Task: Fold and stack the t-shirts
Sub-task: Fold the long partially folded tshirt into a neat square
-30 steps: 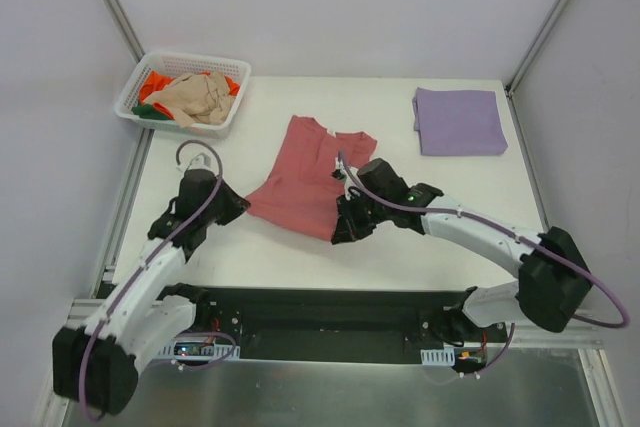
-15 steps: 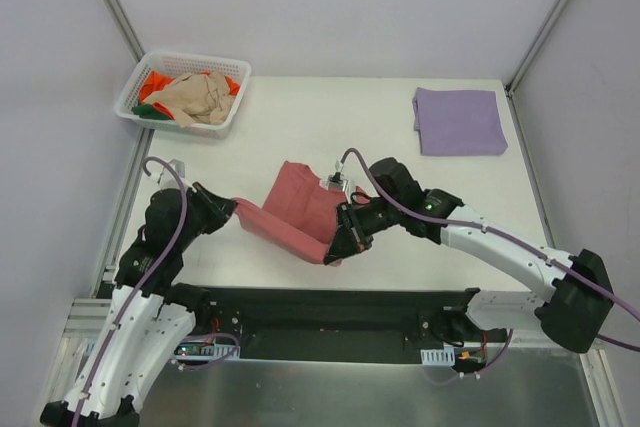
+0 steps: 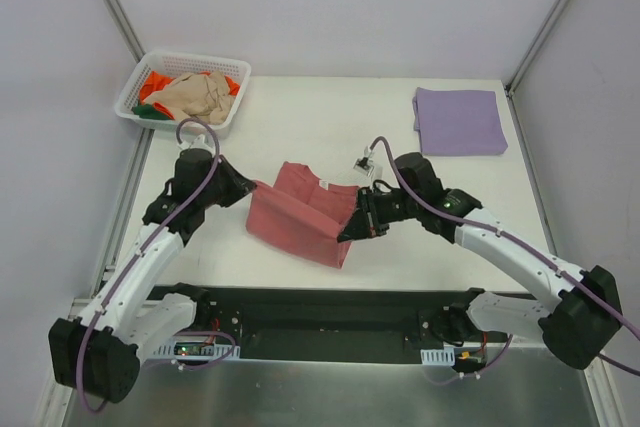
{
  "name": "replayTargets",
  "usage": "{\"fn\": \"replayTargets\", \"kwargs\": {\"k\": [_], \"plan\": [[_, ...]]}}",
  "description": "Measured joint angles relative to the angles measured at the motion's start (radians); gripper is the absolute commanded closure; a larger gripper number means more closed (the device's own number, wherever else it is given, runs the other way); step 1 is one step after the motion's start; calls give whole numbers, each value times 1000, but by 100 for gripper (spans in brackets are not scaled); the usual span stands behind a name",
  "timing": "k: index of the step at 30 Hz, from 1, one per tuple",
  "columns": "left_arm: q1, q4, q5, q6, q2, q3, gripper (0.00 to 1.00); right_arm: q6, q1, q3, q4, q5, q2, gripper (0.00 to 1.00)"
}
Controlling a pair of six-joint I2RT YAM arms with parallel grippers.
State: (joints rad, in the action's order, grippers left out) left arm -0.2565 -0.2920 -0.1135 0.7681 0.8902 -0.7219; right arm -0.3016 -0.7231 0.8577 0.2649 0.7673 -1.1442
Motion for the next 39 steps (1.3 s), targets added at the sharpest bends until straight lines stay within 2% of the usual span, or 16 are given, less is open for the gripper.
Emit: {"fn": "replayTargets", "kwargs": {"k": [9, 20, 31, 32, 33, 36, 37, 38, 39], "plan": [[-6, 94, -18, -18, 221, -101, 100, 27, 129, -5, -4, -40, -34, 100], [-6, 137, -66, -58, 551, -285, 100, 47, 254, -5, -39, -60, -169, 99], [-6, 146, -95, -75, 816, -431, 100, 56, 366, 30, -117, -45, -422, 98], [-6, 146, -95, -77, 833, -442, 98, 56, 370, 37, -122, -46, -443, 92], [-6, 146, -96, -79, 855, -459, 88, 57, 375, 46, -126, -49, -465, 84], [-6, 151, -91, -90, 913, -505, 49, 68, 385, 78, -134, -60, -527, 64], [-6, 153, -85, -92, 929, -516, 37, 72, 388, 91, -132, -68, -544, 54], [-5, 154, -79, -96, 942, -526, 26, 76, 392, 103, -131, -79, -557, 42], [-5, 154, -73, -101, 954, -534, 13, 80, 397, 116, -129, -94, -568, 1]]}}
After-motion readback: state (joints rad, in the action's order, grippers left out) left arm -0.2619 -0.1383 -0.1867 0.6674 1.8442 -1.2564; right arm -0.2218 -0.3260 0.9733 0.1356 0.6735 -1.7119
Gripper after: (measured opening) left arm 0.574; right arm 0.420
